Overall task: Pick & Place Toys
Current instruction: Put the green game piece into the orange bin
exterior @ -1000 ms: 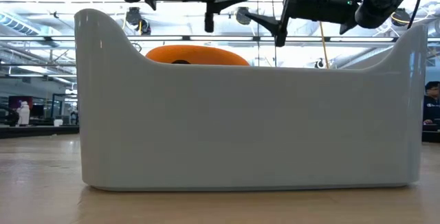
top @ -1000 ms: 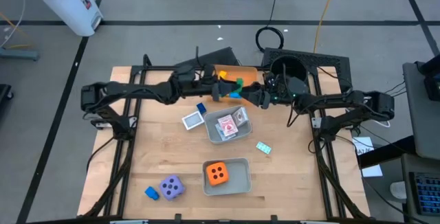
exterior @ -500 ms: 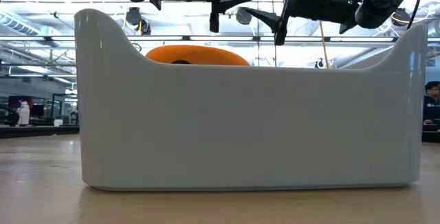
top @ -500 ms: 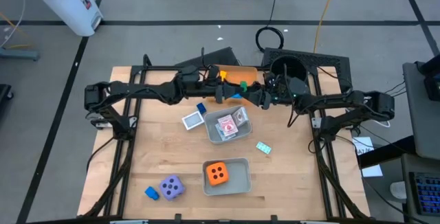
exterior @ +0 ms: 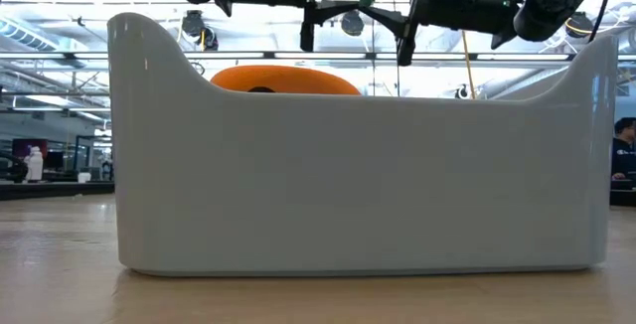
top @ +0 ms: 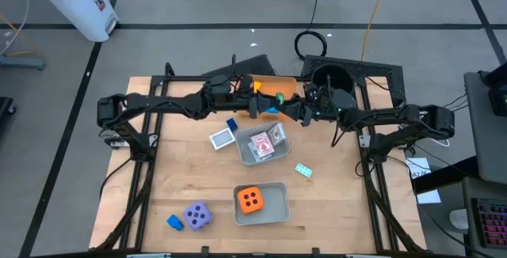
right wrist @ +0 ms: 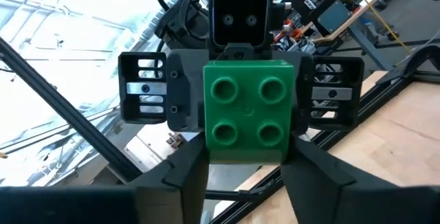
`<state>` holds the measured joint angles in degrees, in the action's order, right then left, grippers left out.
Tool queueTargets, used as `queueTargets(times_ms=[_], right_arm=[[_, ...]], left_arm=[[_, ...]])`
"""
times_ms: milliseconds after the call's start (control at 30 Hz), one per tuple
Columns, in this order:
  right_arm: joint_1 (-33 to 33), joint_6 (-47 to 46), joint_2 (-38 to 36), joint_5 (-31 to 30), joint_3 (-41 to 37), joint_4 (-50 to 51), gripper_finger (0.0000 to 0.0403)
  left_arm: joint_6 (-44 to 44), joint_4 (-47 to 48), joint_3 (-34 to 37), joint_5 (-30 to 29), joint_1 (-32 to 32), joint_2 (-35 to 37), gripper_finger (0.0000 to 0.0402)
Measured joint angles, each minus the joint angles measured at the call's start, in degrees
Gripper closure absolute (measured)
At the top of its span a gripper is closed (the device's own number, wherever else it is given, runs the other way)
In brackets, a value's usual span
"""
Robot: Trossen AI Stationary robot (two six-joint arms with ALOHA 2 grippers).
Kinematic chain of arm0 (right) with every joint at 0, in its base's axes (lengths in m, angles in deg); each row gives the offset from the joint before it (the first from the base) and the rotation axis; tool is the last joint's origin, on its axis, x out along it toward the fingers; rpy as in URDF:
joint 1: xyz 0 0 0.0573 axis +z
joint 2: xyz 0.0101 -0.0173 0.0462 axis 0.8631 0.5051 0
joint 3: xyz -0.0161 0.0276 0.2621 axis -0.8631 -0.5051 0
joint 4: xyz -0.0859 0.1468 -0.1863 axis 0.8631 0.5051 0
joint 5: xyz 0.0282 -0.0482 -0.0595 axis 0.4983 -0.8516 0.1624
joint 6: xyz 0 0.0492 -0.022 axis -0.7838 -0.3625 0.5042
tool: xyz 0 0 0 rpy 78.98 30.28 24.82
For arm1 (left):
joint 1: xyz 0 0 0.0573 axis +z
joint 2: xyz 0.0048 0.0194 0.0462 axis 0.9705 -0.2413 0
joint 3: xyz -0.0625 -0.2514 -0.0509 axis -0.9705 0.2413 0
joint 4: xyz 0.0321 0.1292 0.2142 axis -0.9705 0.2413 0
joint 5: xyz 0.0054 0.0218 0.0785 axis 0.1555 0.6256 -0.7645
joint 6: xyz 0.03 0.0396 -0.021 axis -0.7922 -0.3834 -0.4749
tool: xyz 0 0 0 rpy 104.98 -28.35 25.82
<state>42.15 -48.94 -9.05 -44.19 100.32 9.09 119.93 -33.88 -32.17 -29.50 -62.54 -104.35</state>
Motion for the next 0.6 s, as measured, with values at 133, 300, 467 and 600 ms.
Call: queueTargets(times_ms=[133, 300, 467, 600], right_arm=[[0.0, 0.35, 0.0, 0.1, 0.0, -0.14, 0.0259], [0.0, 0.4, 0.0, 0.11, 0.0, -0.27, 0.0261], [0.0, 0.6, 0.0, 0.16, 0.0, -0.37, 0.0261], [0.0, 0.58, 0.02, 0.1, 0.0, -0.29, 0.0262]], left_arm=[[0.1, -0.05, 0.0, 0.07, 0.02, 0.0, 0.0254], [0.19, -0.11, 0.0, 0.22, 0.02, 0.0, 0.0238], [0.4, -0.44, 0.0, 0.51, 0.0, 0.0, 0.0207], [-0.17, -0.47, 0.0, 0.69, -0.02, 0.0, 0.0177]])
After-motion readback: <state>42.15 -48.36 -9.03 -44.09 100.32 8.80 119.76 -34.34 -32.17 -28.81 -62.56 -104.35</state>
